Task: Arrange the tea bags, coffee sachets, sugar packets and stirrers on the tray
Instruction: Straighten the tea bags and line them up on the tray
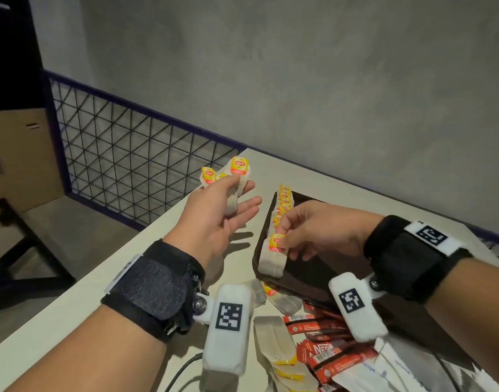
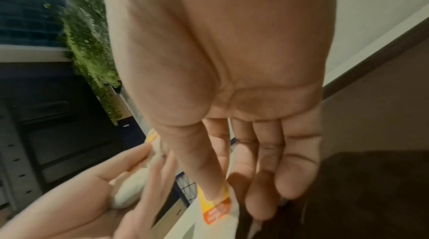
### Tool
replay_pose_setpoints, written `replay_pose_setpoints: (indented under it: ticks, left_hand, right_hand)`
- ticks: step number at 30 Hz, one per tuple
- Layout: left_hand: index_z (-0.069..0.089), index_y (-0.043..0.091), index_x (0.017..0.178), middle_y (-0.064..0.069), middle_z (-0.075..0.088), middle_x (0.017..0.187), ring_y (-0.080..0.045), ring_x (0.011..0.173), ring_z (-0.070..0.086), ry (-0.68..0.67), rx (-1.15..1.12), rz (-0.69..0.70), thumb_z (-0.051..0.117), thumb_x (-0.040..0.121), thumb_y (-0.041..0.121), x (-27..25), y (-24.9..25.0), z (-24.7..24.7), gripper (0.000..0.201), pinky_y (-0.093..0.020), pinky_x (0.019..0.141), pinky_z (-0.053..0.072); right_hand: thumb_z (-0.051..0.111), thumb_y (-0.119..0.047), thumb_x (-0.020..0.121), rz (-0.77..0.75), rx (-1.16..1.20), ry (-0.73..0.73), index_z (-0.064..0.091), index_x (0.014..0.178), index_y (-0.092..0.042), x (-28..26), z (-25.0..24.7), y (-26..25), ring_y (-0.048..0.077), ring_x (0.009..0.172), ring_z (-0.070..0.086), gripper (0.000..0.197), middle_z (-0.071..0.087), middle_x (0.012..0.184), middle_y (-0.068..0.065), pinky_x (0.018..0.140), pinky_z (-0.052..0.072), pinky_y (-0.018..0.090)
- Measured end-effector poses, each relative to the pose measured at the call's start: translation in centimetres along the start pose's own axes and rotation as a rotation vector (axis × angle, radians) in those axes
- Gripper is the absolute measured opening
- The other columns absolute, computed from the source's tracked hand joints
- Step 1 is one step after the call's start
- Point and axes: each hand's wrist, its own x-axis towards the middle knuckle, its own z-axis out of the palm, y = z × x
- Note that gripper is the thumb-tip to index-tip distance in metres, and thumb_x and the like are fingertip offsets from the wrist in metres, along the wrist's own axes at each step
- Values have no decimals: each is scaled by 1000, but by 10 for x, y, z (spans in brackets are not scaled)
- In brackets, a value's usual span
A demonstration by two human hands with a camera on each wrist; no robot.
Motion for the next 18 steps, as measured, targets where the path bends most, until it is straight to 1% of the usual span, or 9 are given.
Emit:
replay_pose_setpoints:
  ticks: [3, 6, 8, 10, 12, 14, 16, 18]
  left_hand:
    - [63, 11, 126, -5, 81, 103, -28, 87, 80, 0, 10, -9, 64, 102, 25, 0, 0, 0, 28, -30, 58, 63]
    - [62, 12, 127, -5, 81, 102, -28, 87, 80, -2, 14, -14, 63, 102, 25, 0, 0, 1, 28, -30, 56, 62]
    - [62, 12, 127, -5, 81, 102, -27, 86, 80, -4, 16, -13, 64, 102, 25, -1, 0, 1, 29, -30, 57, 63]
    - [62, 11, 128, -5, 81, 101, -27, 86, 80, -8, 14, -12, 64, 102, 25, -2, 1, 2, 30, -30, 56, 62]
    - [61, 11, 129, -6, 81, 101, -26, 85, 80, -11, 12, -10, 64, 102, 24, -2, 0, 3, 31, -30, 57, 63]
    - [60, 10, 130, -6, 81, 101, -26, 85, 80, -11, 9, -7, 63, 102, 24, -3, 0, 2, 32, -30, 57, 63]
    - [60, 10, 132, -7, 81, 101, -27, 85, 80, -10, 4, -3, 63, 102, 23, -2, 0, 2, 33, -30, 57, 63]
    - [59, 10, 133, -7, 81, 101, -27, 85, 80, -9, -1, 0, 63, 102, 23, -2, 0, 2, 34, -30, 57, 62]
  right_hand:
    - [74, -5, 89, 66, -10, 80, 66, 97, -10, 17, -4, 5, 18, 73, 66, 12, 73, 90, 12, 65, 53, 30]
    - [76, -3, 86, 111, -32, 156, 65, 94, -12, 26, -8, 6, 17, 71, 65, 17, 72, 90, 11, 61, 52, 28]
    - [76, -4, 86, 127, -35, 181, 65, 94, -12, 29, -8, 7, 17, 71, 64, 16, 71, 90, 11, 61, 52, 28]
    - [76, -8, 88, 139, -31, 198, 66, 100, -8, 30, -8, 9, 17, 71, 65, 15, 73, 94, 14, 62, 54, 28]
    - [75, -13, 90, 149, -7, 240, 66, 107, -6, 31, -8, 11, 18, 74, 67, 21, 72, 96, 14, 63, 57, 28]
    - [73, -16, 92, 165, 70, 301, 65, 108, -9, 30, -8, 15, 20, 76, 68, 20, 70, 93, 13, 65, 58, 29]
    - [70, -15, 94, 200, 188, 335, 65, 109, -7, 27, -9, 20, 22, 80, 69, 18, 67, 92, 15, 69, 61, 31]
    - [69, -10, 94, 249, 317, 319, 65, 113, -3, 25, -7, 24, 26, 89, 72, 21, 67, 105, 18, 72, 63, 34]
